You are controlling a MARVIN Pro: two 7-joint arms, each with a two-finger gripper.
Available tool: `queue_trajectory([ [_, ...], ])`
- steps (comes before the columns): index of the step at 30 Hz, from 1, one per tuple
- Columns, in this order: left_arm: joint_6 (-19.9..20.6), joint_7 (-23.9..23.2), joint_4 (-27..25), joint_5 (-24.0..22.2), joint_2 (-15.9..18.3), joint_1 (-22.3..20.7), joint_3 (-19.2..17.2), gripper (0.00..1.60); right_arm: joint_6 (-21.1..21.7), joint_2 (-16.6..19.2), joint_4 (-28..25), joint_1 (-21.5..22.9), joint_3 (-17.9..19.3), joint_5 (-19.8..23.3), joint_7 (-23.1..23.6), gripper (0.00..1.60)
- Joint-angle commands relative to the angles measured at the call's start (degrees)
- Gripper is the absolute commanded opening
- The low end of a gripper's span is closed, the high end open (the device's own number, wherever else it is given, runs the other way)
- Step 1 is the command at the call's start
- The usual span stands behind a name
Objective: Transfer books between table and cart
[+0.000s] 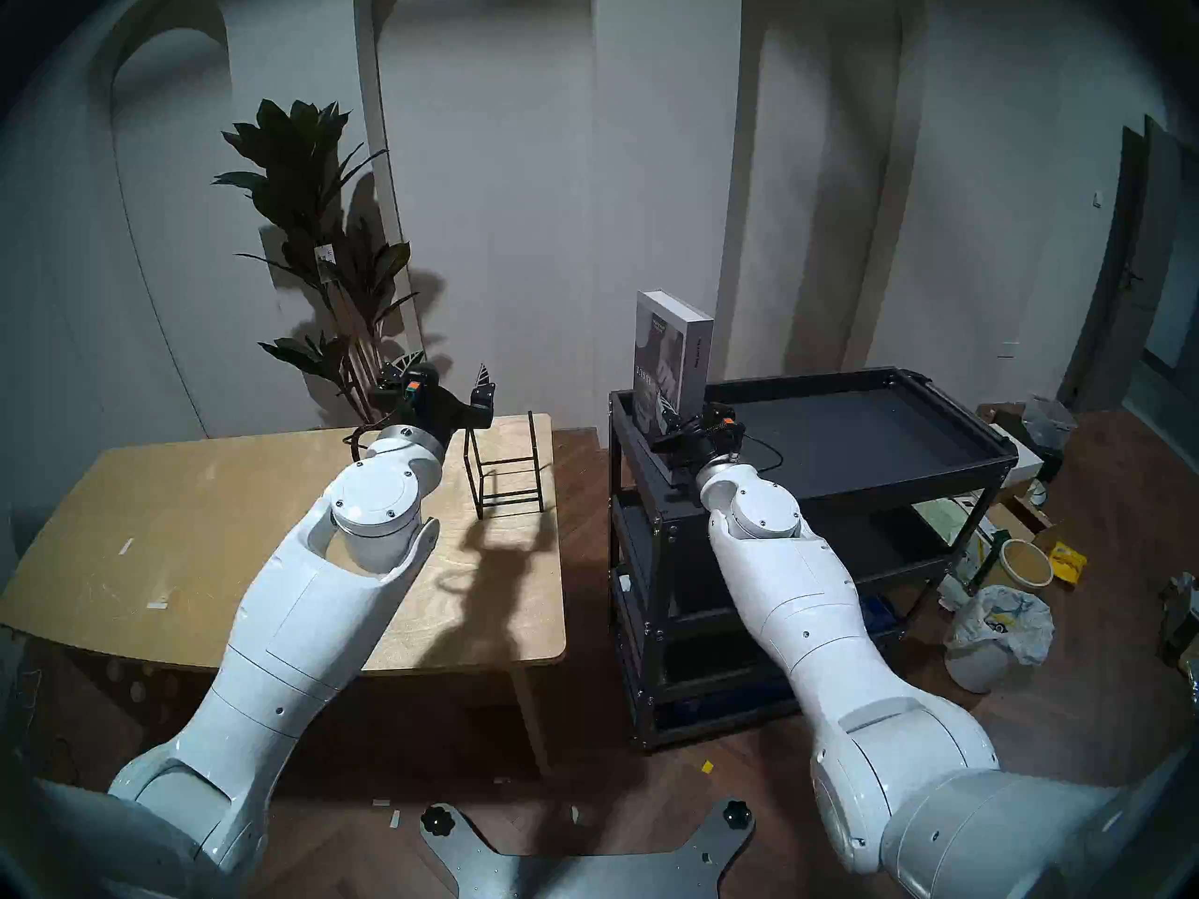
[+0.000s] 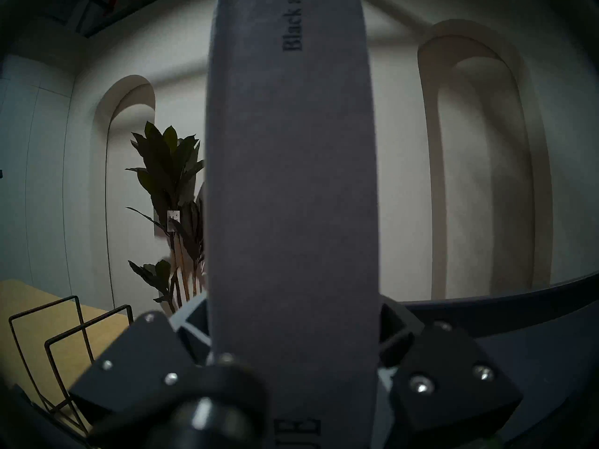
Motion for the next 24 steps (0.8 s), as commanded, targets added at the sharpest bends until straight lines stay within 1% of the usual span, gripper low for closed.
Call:
queue_trajectory([
  [1, 0.1, 0.29, -0.37, 0.12, -0.55, -1.69, -0.32, 1.6, -1.68, 0.43, -0.24, -1.05, -0.34, -0.78, 0.05, 0.0],
  [4, 0.21, 0.24, -0.41, 0.18, -0.66, -1.63, -0.31, 1.6, -1.29, 0.43, -0.14, -1.44, -0.15, -0.5, -0.04, 0.0],
  [10, 0.61, 0.35, -1.1, 0.37, -0.72, -1.32, -0.29, 1.6, 2.06, 0.41, -2.16, -2.65, 1.09, 1.74, -0.04, 0.0],
  [15, 1.06, 0.39, -1.72, 0.39, -0.84, -1.04, -0.25, 1.6, 3.98, 0.49, -3.97, -3.38, 1.8, 2.65, -0.7, 0.0],
  [19, 1.45, 0.39, -2.21, 0.49, -0.88, -0.85, -0.14, 1.6, 5.86, 0.74, -5.42, -3.74, 1.63, 2.65, -1.09, 0.0],
  [24, 2.01, 0.37, -2.86, 0.63, -0.87, -0.62, -0.07, 1.6, 6.28, 0.92, -5.87, -3.58, 0.84, 2.78, -2.11, 0.0],
])
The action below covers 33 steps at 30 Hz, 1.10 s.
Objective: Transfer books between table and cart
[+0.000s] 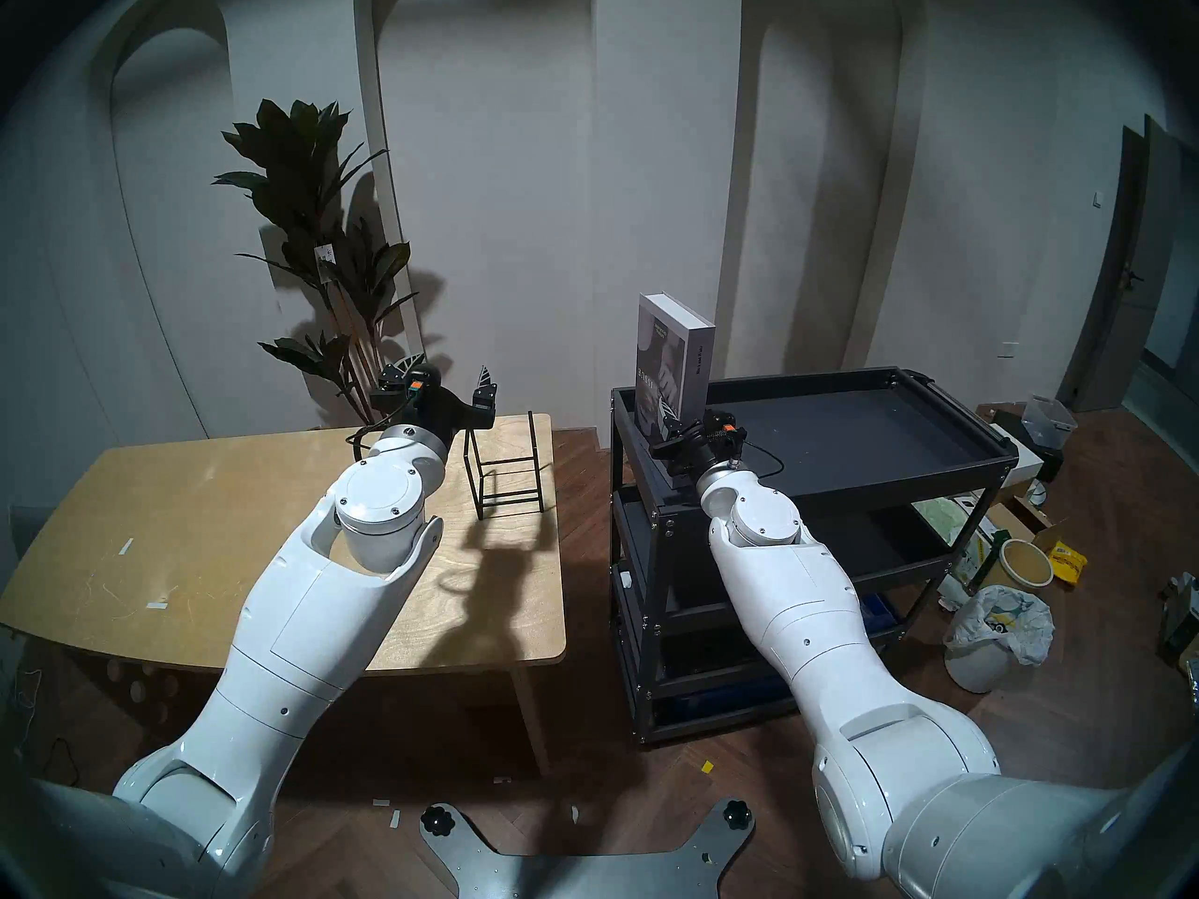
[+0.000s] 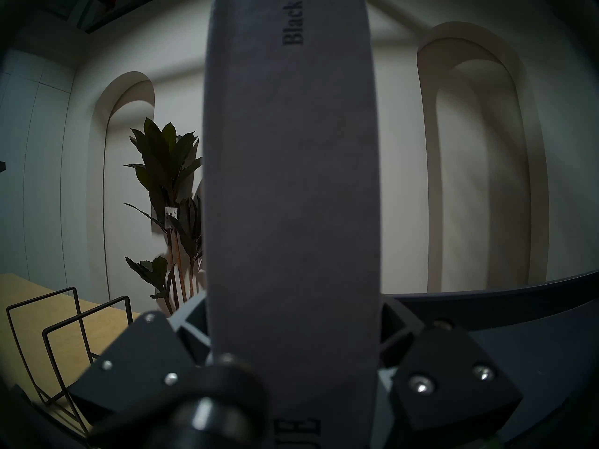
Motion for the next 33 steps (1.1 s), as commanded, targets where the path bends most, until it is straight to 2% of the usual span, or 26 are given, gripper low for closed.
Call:
queue_trajectory([
  [1, 0.35, 0.02, -2.22, 0.27, 0.0, -0.69, 0.02, 1.6, 5.95, 0.59, -5.48, -2.46, 0.57, 2.66, -1.47, 0.0],
  [5, 0.67, -0.04, -2.45, 0.19, -0.11, -0.56, -0.01, 1.6, 6.28, 0.5, -5.66, -1.68, 0.11, 1.93, -2.78, 0.0],
  [14, 1.26, -0.12, -2.68, 0.11, -0.49, -0.41, 0.1, 1.6, 6.34, -0.49, -4.42, 1.56, -0.35, 1.76, -2.39, 0.0],
  [19, 1.56, -0.09, -2.68, 0.13, -0.69, -0.37, 0.07, 1.6, 7.97, -0.98, -4.48, 3.26, -0.67, 1.56, -2.85, 0.0],
  [20, 1.61, -0.07, -2.66, 0.12, -0.72, -0.37, 0.04, 1.6, 6.68, -1.15, -4.21, 3.48, -0.77, 1.68, -2.9, 0.0],
  [28, 2.0, -0.05, -2.48, 0.0, -0.95, -0.38, -0.23, 1.6, 7.46, -1.38, -4.84, 3.76, -1.47, 1.84, -3.37, 0.0],
  [30, 2.06, -0.07, -2.47, -0.01, -1.0, -0.39, -0.22, 1.6, 6.76, -1.41, -4.64, 3.73, -1.64, 1.91, -3.39, 0.05],
  [32, 2.17, -0.15, -2.44, -0.06, -1.1, -0.41, -0.17, 1.6, 7.21, -1.46, -4.71, 3.63, -1.77, 1.96, -3.68, 0.21],
  [33, 2.23, -0.17, -2.46, -0.07, -1.16, -0.41, -0.15, 1.6, 8.44, -1.4, -5.23, 3.53, -1.93, 2.06, -4.07, 0.24],
])
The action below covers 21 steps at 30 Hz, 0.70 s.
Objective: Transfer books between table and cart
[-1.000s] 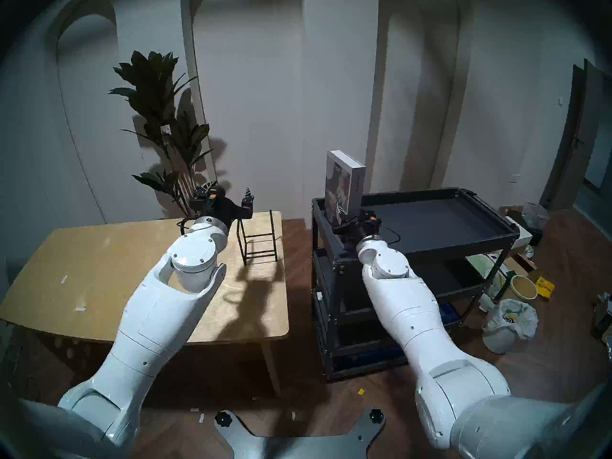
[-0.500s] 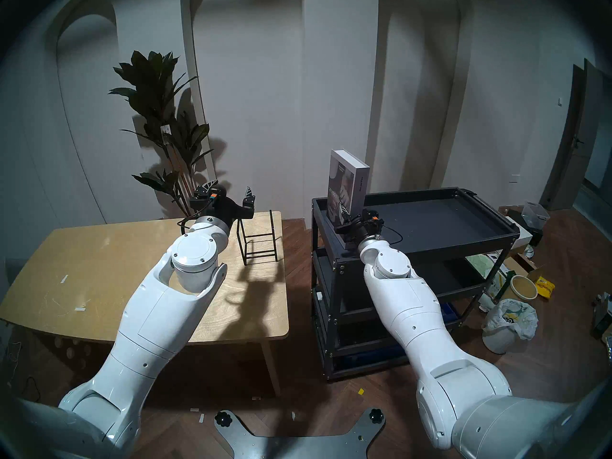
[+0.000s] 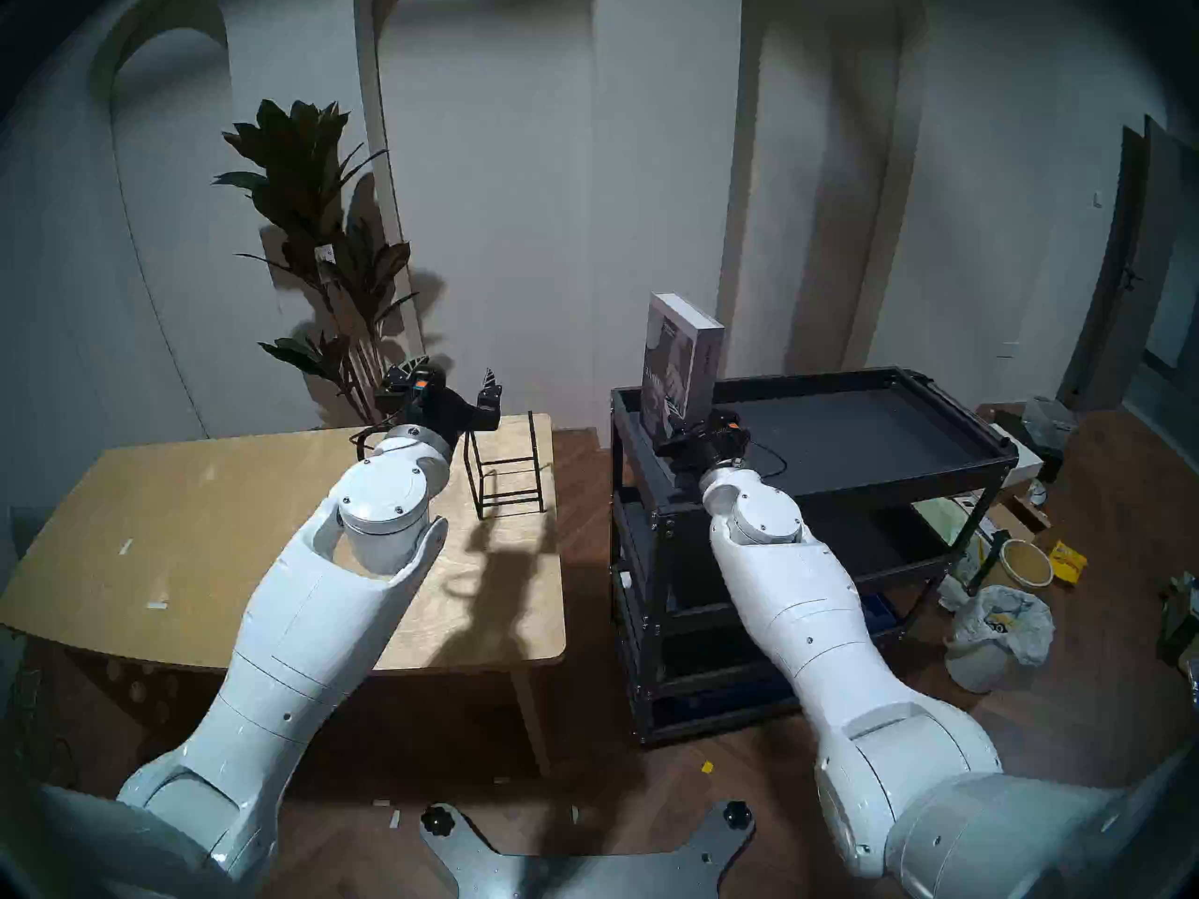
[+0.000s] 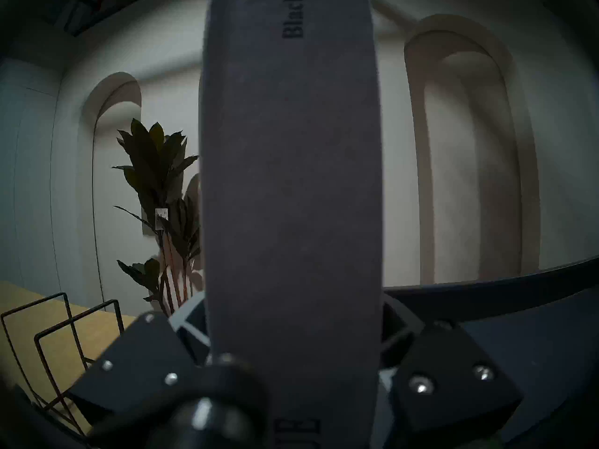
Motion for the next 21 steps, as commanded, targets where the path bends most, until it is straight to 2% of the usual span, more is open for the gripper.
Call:
queue_trajectory([
  [1, 0.05, -0.17, -1.14, -0.17, -0.39, -1.05, -0.09, 1.6, 6.8, -1.64, -5.03, 3.07, -1.12, 0.18, -2.04, 0.31],
  [2, 0.13, -0.18, -1.17, -0.19, -0.44, -1.06, -0.08, 1.6, 8.96, -1.55, -5.88, 2.99, -1.21, 0.27, -2.54, 0.46],
  [3, 0.19, -0.19, -1.19, -0.2, -0.48, -1.06, -0.08, 1.6, 9.09, -1.46, -6.24, 2.93, -1.42, 0.28, -2.98, 0.6],
  [5, 0.33, -0.21, -1.24, -0.22, -0.55, -1.07, -0.1, 1.6, 12.47, -1.32, -7.69, 2.74, -1.57, 0.46, -3.98, 0.79],
  [6, 0.4, -0.21, -1.27, -0.25, -0.6, -1.06, -0.12, 1.6, 12.22, -1.27, -7.95, 2.63, -1.73, 0.4, -4.66, 0.83],
  [7, 0.47, -0.22, -1.3, -0.26, -0.64, -1.06, -0.14, 1.6, 14.33, -1.22, -8.75, 2.47, -1.71, 0.57, -5.18, 0.67],
  [8, 0.57, -0.21, -1.34, -0.29, -0.69, -1.04, -0.17, 1.6, 15.09, -1.06, -9.36, 2.27, -1.85, 0.63, -5.77, 0.6],
  [10, 0.71, -0.24, -1.45, -0.38, -0.76, -0.98, -0.25, 1.6, 17.46, -0.78, -10.79, 1.78, -2.0, 0.66, -7.13, 0.58],
  [11, 0.78, -0.24, -1.51, -0.39, -0.76, -0.94, -0.28, 1.6, 18.17, -0.68, -11.27, 1.53, -2.09, 0.77, -7.71, 0.45],
  [12, 0.87, -0.23, -1.56, -0.42, -0.78, -0.86, -0.32, 1.6, 19.78, -0.59, -12.09, 1.22, -2.13, 0.82, -8.78, 0.42],
  [13, 1.03, -0.23, -1.65, -0.44, -0.81, -0.72, -0.36, 1.6, 22.4, -0.43, -13.47, 0.79, -2.25, 1.09, -10.24, 0.25],
  [14, 1.03, -0.23, -1.65, -0.44, -0.81, -0.72, -0.36, 1.6, 22.4, -0.43, -13.47, 0.79, -2.25, 1.09, -10.24, 0.25],
  [15, 1.1, -0.23, -1.69, -0.45, -0.82, -0.67, -0.37, 1.6, 22.56, -0.35, -13.86, 0.62, -2.41, 1.25, -10.83, 0.18],
  [16, 1.22, -0.25, -1.76, -0.46, -0.82, -0.62, -0.39, 1.6, 24.63, -0.21, -14.93, 0.34, -2.45, 1.45, -11.71, 0.16],
  [19, 1.42, -0.32, -1.95, -0.63, -0.89, -0.5, -0.52, 1.6, 27.36, 0.12, -16.72, -0.27, -2.85, 2.01, -13.85, 0.13],
  [21, 1.57, -0.34, -2.16, -0.74, -0.89, -0.38, -0.61, 1.6, 28.98, 0.71, -17.79, -0.8, -3.56, 2.22, -14.98, 0.0],
])
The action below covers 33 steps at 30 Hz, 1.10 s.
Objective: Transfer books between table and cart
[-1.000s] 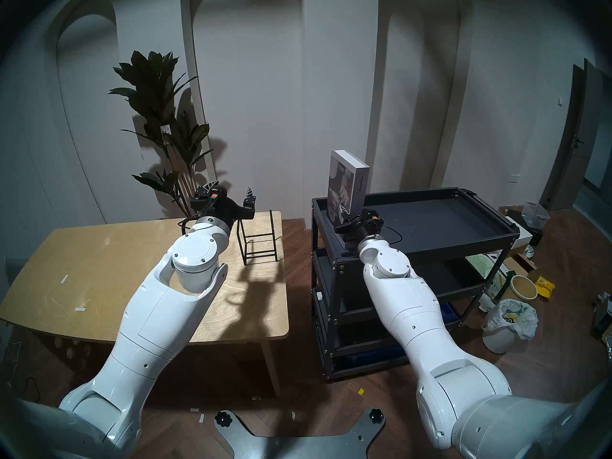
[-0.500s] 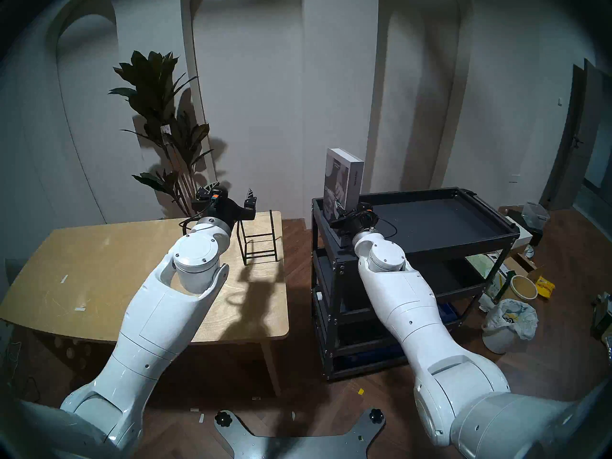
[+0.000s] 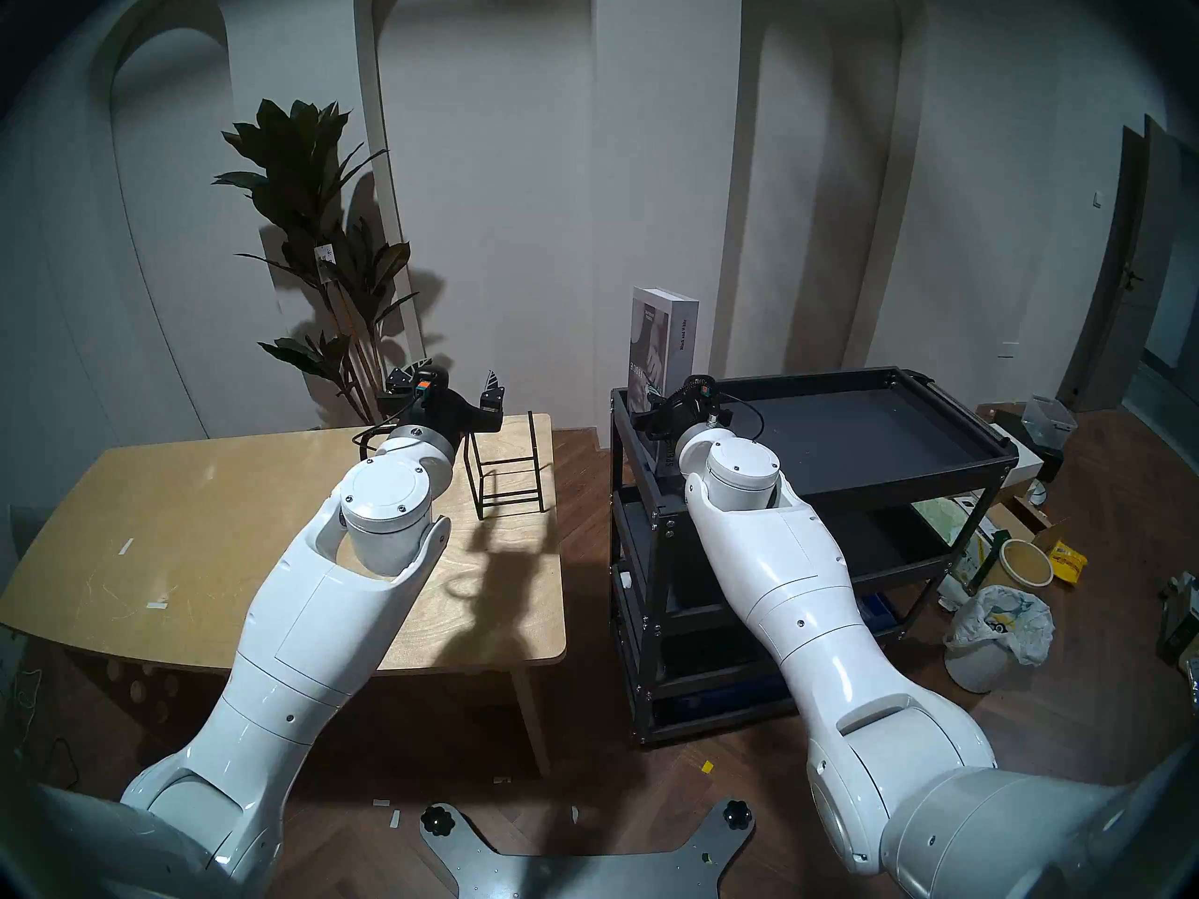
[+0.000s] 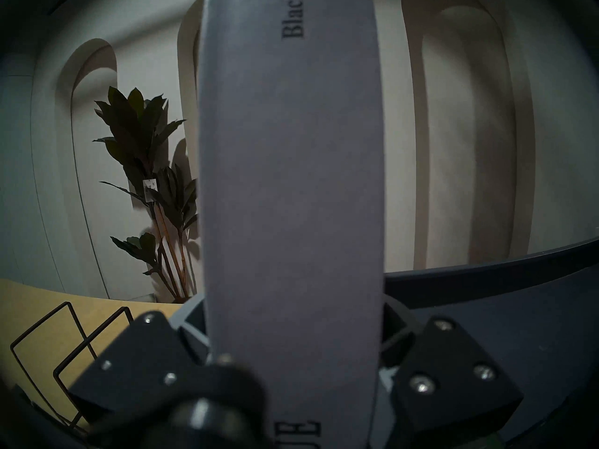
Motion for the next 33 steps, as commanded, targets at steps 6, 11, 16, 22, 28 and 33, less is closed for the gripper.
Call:
queue_trajectory([
  [6, 0.69, -0.15, -2.45, -0.73, 0.07, -0.04, -0.57, 1.6, 11.46, 2.46, -7.22, -2.86, -2.21, 1.9, -7.5, 0.0],
  [11, 0.98, -0.13, -2.79, -0.84, 0.2, 0.19, -0.61, 1.6, 15.3, 3.08, -8.18, -3.04, -3.13, 3.75, -9.93, 0.0],
  [16, 1.26, -0.05, -3.24, -0.83, 0.3, 0.46, -0.54, 1.6, 20.16, 3.16, -9.5, -2.97, -3.03, 5.42, -11.68, 0.0],
  [22, 1.58, 0.05, -3.71, -0.84, 0.35, 0.77, -0.57, 1.6, 23.75, 3.07, -10.45, -3.21, -2.65, 5.62, -12.61, 0.0],
  [28, 1.75, 0.09, -4.04, -0.85, 0.36, 1.0, -0.66, 1.6, 23.66, 3.44, -10.87, -3.52, -3.28, 5.13, -13.11, 0.0],
  [33, 1.83, 0.07, -4.28, -0.86, 0.34, 1.11, -0.67, 1.6, 23.38, 3.89, -11.07, -3.61, -3.68, 5.02, -13.14, 0.0],
])
